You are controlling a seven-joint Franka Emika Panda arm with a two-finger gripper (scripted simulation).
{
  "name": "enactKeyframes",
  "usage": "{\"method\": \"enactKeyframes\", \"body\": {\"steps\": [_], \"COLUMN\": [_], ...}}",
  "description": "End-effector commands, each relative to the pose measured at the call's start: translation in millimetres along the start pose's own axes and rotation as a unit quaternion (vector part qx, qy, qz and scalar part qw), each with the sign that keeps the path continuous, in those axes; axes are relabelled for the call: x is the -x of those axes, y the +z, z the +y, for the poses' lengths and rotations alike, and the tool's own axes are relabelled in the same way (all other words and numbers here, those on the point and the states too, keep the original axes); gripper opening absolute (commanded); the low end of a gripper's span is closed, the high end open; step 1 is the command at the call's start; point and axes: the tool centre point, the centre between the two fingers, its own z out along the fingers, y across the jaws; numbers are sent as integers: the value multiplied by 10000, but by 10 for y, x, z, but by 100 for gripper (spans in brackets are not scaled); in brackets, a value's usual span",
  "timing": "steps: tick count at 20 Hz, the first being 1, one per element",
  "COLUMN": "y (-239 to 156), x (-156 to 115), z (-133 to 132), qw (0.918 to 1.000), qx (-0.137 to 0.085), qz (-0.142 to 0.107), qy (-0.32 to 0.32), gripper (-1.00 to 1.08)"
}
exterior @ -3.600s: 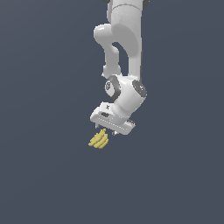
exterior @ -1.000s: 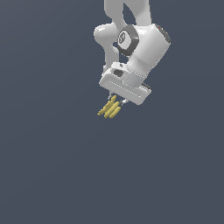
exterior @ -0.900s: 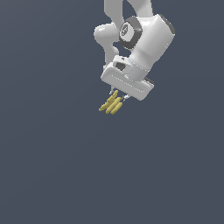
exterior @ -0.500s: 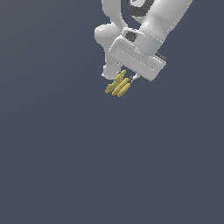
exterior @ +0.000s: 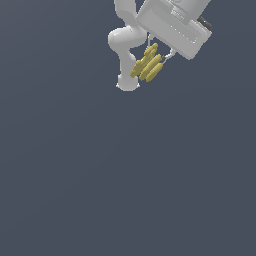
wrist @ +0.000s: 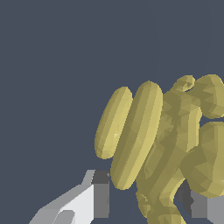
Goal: Pick up the object and move it to a goal position.
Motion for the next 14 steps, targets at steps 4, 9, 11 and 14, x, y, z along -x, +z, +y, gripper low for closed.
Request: {"method": "enactKeyframes", "body": {"steps": [4,9,11,14], "y": [-489,-799,-885,-979], "x": [116,177,191,205], "z": [72,111,121,131], "qw": [10000,10000,10000,10000], "qx": [1,4,4,8], "qz": [-6,-4,-4,-2], "qy": [1,2,2,5], "gripper": [-100,-100,-100,-100]}}
